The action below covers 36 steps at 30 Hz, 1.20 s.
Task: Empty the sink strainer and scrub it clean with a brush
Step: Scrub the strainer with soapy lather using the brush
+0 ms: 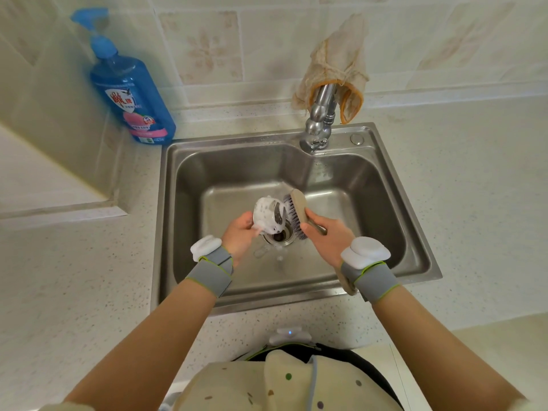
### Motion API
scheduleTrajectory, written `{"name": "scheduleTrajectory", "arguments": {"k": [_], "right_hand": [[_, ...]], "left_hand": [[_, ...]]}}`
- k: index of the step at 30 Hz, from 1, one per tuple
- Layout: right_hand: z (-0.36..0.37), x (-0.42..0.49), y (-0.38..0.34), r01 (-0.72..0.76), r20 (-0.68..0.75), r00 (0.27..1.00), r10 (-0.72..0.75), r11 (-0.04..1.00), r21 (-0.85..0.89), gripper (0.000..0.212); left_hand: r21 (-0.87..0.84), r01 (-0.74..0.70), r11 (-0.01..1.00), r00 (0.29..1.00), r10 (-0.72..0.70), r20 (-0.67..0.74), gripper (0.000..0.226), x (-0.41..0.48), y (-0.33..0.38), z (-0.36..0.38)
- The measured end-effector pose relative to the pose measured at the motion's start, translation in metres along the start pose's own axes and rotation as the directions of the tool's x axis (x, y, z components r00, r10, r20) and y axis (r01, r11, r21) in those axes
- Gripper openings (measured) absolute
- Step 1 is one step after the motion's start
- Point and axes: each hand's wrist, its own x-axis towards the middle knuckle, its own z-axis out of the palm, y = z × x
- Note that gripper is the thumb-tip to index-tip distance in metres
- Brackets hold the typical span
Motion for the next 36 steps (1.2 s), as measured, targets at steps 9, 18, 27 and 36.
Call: {"name": "scheduleTrajectory", "arguments": {"k": [9, 18, 27, 36], "right_hand": [[0.007, -0.025, -0.018, 0.158, 0.111, 0.984, -0.137, 0.965, -0.211, 0.049], [0.016, -0.026, -0.035, 0.213, 0.13, 0.975, -0.178, 0.914, -0.346, 0.049], [0.015, -0.023, -0.032, 0.197, 0.114, 0.979, -0.169, 0.929, -0.314, 0.049], [0.018, -0.022, -0.031, 0.189, 0.106, 0.98, -0.169, 0.957, -0.221, 0.049]], "left_hand": [[0.02, -0.042, 0.999, 0.999, 0.043, -0.03, 0.031, -0.002, -0.002, -0.002], [0.29, -0.14, 0.947, 0.986, 0.161, -0.05, 0.022, 0.003, -0.001, -0.005], [0.326, -0.198, 0.924, 0.977, 0.213, -0.011, 0.032, 0.005, -0.005, -0.005], [0.333, -0.18, 0.926, 0.982, 0.187, 0.012, 0.023, 0.009, -0.009, -0.01]]}}
